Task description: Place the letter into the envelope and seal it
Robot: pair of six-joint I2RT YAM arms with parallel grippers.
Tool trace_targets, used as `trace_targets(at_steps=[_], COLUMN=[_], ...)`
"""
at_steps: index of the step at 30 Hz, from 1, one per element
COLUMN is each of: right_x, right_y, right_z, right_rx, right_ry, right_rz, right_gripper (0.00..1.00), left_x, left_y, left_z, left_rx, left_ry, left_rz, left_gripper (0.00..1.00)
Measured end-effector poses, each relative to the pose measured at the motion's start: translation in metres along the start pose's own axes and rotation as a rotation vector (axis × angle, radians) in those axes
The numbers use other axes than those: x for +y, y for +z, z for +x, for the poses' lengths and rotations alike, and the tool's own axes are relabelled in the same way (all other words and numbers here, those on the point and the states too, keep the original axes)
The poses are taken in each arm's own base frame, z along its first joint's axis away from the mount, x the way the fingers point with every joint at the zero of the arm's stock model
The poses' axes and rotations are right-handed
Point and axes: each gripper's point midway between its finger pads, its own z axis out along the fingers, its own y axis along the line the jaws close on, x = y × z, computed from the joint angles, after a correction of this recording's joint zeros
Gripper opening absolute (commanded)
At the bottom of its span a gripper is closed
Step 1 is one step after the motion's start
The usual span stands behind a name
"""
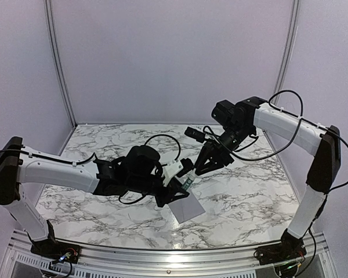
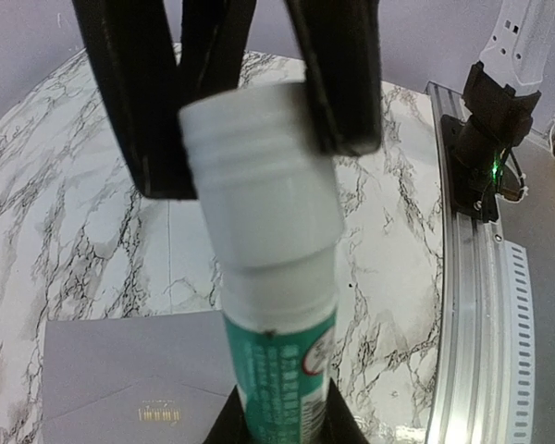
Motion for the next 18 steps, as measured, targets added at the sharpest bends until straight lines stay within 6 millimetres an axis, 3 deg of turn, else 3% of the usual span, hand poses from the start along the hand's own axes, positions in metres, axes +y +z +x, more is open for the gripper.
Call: trace_targets(at_steps=[11,18], right_x=[-0.018,-0.017], right_y=[0.007,0.010], right_z=[0.006,0.003], right_rx=[0.057,0.053], right_ry=[0.027,0.039], right_rz=[0.096,0.104], right_gripper=[0.16,0.15], left_x=[0.005,0.005], left_y=[0.000,0.000], left_z=[0.004,0.001], left_rx=[0.011,-0.002], left_ry=[-0.043,-0.063], left_rz=[-0.030,-0.025], left_gripper=[0.00,0.00])
